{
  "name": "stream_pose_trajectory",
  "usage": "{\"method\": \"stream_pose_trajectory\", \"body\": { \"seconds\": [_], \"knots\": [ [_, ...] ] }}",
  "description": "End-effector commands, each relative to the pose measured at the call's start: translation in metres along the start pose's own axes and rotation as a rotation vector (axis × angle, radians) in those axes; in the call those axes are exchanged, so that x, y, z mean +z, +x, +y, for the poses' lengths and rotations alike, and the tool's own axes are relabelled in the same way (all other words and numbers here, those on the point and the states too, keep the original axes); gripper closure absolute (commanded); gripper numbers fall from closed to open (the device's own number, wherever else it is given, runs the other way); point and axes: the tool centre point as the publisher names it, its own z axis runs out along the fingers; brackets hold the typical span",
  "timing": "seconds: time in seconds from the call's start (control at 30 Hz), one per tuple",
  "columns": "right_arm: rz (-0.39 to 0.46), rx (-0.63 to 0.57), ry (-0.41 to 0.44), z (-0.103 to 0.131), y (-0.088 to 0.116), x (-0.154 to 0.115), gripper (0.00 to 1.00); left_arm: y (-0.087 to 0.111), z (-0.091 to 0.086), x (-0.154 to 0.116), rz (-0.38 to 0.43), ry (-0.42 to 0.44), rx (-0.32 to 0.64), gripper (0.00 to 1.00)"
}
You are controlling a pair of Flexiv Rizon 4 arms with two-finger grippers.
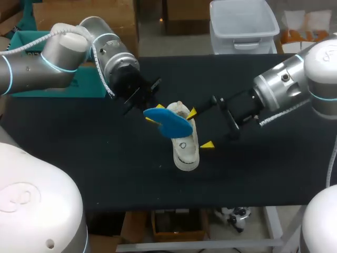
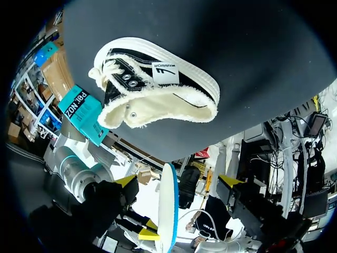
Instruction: Open the shoe tongue, take the insole out of the shoe, put the insole back into the shoe, and pack the shoe into the shoebox
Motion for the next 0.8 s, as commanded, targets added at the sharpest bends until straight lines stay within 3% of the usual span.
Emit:
{"method": "stream_pose_trajectory", "body": {
  "seconds": [0.03, 0.07, 0.2, 0.3, 0.37, 0.8],
  "knots": [
    [0.051, -0.005, 0.029, 0.010, -0.013, 0.006, 0.00, 0.003, 0.002, 0.004, 0.000, -0.037, -0.002, 1.00],
    [0.059, -0.006, 0.039, 0.010, -0.014, 0.007, 0.01, 0.003, 0.004, 0.004, 0.001, -0.037, -0.002, 1.00],
    [0.082, -0.011, 0.066, 0.012, -0.016, 0.011, 0.22, 0.002, 0.012, 0.004, 0.017, -0.051, 0.002, 1.00],
    [0.094, -0.016, 0.067, 0.010, -0.015, 0.012, 0.30, 0.004, 0.019, 0.005, 0.032, -0.060, 0.001, 1.00],
    [0.102, -0.023, 0.072, 0.009, -0.013, 0.012, 0.49, 0.006, 0.024, 0.005, 0.033, -0.064, -0.004, 1.00],
    [0.136, -0.032, 0.108, 0.013, -0.007, 0.019, 0.58, 0.012, 0.051, 0.001, 0.026, -0.086, -0.022, 1.00]
  ]
}}
